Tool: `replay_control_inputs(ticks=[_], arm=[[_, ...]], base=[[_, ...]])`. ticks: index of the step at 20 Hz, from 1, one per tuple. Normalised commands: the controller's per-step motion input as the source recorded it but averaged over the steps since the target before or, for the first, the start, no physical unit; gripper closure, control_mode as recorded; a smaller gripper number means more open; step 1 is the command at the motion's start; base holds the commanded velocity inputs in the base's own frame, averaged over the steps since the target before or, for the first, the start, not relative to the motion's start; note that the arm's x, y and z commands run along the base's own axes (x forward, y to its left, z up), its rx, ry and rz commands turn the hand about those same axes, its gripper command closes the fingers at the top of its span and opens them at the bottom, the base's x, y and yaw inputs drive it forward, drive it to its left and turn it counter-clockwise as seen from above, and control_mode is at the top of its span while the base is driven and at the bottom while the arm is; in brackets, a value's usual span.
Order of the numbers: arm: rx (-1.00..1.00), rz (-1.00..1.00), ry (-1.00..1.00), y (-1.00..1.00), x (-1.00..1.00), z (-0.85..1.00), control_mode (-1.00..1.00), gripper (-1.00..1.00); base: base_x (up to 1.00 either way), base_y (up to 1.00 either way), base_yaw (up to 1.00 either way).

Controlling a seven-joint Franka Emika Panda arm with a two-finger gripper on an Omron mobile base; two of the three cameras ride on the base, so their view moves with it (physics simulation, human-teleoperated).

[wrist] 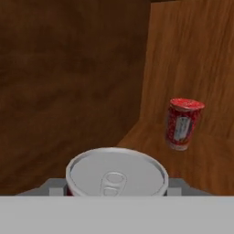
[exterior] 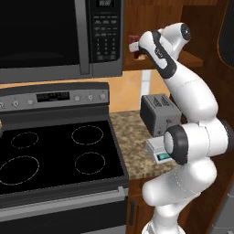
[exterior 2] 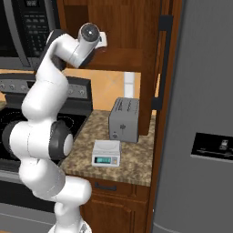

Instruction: Pick the canned food and place it on the digital scale for weighing, and close the cabinet.

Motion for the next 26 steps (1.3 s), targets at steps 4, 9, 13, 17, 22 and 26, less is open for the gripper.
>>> replay_control_inputs(ticks=[4, 9, 13, 17, 22, 26], arm=[[0.0, 0.0, -0.1, 0.0, -0.98, 0.0, -1.0, 1.0], [0.0, 0.0, 0.02, -0.06, -1.0, 0.0, -1.0, 1.0], [0.0, 0.0, 0.0, -0.38, -0.96, -0.23, -1.0, 1.0], [0.04, -0.18, 0.0, -0.11, -0.66, -0.46, -1.0, 1.0], [0.11, -0.59, 0.0, 0.04, -0.53, -0.51, -1.0, 1.0], [0.1, -0.55, 0.04, 0.01, -0.23, -0.3, -1.0, 1.0]], base=[[0.0, 0.0, 0.0], [0.0, 0.0, 0.0], [0.0, 0.0, 0.0], [0.0, 0.0, 0.0], [0.0, 0.0, 0.0], [0.0, 0.0, 0.0]])
